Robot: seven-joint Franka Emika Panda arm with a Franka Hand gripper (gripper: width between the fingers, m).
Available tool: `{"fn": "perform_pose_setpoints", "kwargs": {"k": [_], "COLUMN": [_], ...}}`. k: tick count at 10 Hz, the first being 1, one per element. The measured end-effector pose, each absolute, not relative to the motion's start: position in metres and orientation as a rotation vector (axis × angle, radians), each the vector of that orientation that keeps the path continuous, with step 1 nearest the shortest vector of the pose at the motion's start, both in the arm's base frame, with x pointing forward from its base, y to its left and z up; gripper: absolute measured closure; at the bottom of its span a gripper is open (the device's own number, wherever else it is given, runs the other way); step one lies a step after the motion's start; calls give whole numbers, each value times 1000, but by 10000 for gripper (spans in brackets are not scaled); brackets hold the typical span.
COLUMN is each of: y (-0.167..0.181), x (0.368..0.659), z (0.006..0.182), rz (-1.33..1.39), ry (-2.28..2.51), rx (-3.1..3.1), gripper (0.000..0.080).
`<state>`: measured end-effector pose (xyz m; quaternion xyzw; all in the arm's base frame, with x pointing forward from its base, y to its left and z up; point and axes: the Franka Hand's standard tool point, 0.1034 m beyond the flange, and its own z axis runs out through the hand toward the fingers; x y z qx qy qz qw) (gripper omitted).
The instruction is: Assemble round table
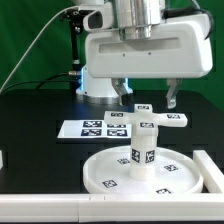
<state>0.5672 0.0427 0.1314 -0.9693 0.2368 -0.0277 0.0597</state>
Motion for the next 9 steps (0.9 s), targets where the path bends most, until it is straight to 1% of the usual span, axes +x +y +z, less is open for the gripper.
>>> {"fn": "perform_pose_setpoints", "kwargs": {"k": [1, 3, 5, 7, 8, 9], "y": [45, 44, 41, 51, 62, 61], "x": [565, 565, 564, 565, 563, 563], "z": [129, 129, 122, 119, 119, 119], "rz": [-79, -90, -104, -73, -57, -56], "ry": [560, 394, -147, -685, -866, -996], "rx": [-2972, -3003, -3058, -3020, -3013, -2977], "gripper": [151, 151, 151, 151, 151, 151]}}
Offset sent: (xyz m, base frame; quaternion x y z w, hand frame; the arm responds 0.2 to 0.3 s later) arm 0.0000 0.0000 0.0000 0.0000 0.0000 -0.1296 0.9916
